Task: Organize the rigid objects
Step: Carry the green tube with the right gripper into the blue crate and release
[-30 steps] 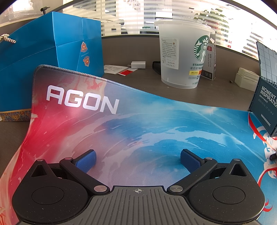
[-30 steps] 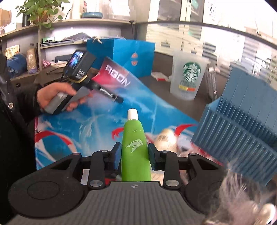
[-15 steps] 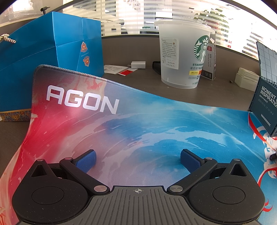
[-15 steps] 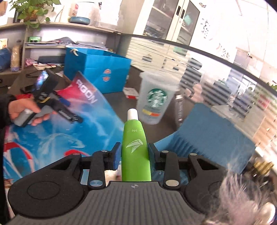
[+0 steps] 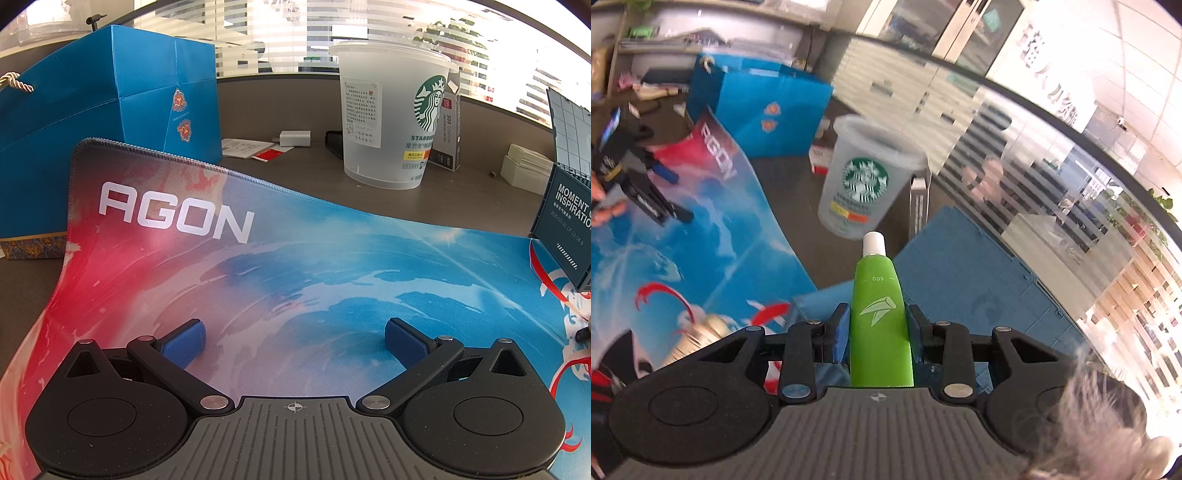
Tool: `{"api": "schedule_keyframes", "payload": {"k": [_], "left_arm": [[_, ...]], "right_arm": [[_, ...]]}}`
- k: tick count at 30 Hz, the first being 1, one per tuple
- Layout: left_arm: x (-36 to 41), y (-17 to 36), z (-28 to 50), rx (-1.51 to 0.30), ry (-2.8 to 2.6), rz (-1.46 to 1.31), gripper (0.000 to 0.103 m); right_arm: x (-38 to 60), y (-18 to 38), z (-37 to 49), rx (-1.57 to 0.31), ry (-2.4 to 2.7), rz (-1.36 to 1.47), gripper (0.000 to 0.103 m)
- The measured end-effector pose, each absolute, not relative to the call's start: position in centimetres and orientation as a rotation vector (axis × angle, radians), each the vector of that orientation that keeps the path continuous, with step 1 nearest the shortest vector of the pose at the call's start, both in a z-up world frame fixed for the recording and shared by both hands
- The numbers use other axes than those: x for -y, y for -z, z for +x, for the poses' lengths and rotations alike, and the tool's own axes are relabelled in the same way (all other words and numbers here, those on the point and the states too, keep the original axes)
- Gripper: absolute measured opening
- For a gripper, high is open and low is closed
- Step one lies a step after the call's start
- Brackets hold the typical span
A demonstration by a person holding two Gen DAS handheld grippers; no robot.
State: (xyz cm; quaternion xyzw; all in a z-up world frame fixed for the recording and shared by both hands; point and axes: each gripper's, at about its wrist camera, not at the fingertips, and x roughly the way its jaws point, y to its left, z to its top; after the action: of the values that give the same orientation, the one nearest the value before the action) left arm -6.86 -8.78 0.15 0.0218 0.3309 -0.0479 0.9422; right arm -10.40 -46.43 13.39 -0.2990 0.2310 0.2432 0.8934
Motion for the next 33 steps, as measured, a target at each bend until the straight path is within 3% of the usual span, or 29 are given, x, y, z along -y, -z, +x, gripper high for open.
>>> {"api": "schedule_keyframes", "payload": {"k": [17,33], "left_arm": [[8.8,-0.2,-6.9,-0.675,0.098,0.044,0.103],[8.8,-0.2,-6.9,-0.675,0.098,0.044,0.103]], "right_arm": [[44.1,-11.1,-3.5,-0.756,-0.578,-0.941,0.031],[42.5,-8.9,-0.3,-0.948,-0.679,-1.015,0.031]]}}
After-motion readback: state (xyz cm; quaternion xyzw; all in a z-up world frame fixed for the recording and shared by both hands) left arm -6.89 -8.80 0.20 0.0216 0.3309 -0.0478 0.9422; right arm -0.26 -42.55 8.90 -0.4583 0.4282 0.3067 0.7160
